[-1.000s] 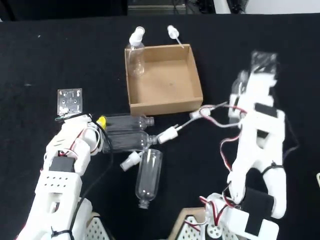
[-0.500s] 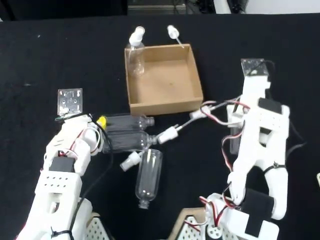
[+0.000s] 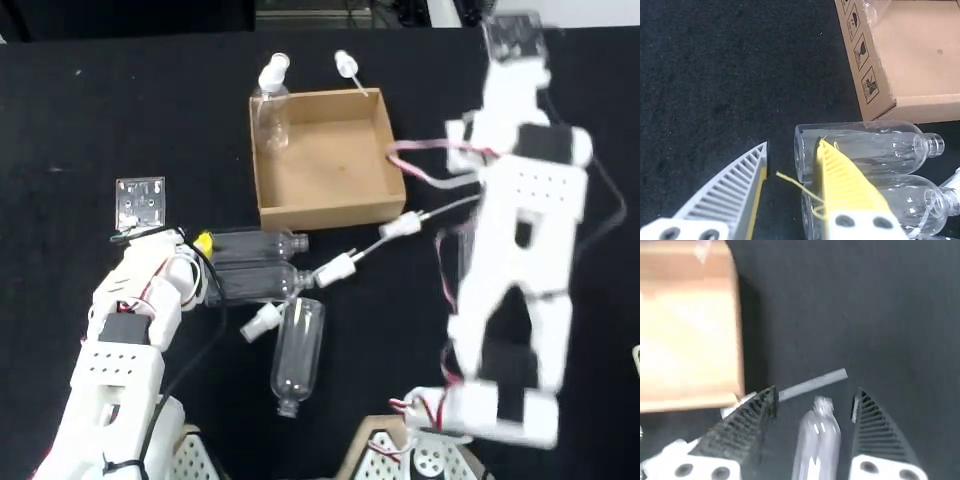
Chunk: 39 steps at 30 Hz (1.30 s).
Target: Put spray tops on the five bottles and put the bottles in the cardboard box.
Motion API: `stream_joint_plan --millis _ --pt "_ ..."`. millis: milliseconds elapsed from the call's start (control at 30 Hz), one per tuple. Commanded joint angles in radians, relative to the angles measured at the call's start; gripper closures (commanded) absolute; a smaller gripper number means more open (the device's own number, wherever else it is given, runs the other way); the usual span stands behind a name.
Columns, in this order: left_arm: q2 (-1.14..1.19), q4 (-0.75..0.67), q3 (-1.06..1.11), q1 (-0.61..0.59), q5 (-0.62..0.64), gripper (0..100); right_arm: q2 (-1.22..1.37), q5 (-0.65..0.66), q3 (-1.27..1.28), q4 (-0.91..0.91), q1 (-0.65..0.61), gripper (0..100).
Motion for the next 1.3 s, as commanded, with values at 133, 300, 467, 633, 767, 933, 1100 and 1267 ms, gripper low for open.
stream_joint_plan --millis 133,300,467,633,767,933,1100,1267 --pt "-0.018 -0.021 -0.010 0.004 0.002 84 0.483 0.002 -0.584 0.057 -0.170 77.6" --pt "-0.018 -0.023 -0.010 0.004 0.002 84 0.708 0.028 -0.829 0.054 -0.229 77.9" --pt "-0.018 -0.018 -0.010 0.004 0.002 84 0.849 0.020 -0.995 0.077 -0.252 77.9" --pt "-0.018 -0.021 -0.010 0.004 0.002 84 0.918 0.020 -1.156 0.163 -0.269 77.9" --pt "-0.018 -0.020 -0.010 0.010 0.002 84 0.969 0.028 -1.307 0.215 -0.279 77.9" --pt "-0.018 -0.018 -0.010 0.004 0.002 84 1.098 0.029 -1.468 0.213 -0.278 78.0" --pt "-0.018 -0.018 -0.010 0.007 0.002 84 1.190 0.021 -1.492 0.141 -0.276 78.0" --pt "-0.018 -0.018 -0.010 0.007 0.002 84 1.205 0.006 -1.492 0.097 -0.275 78.8"
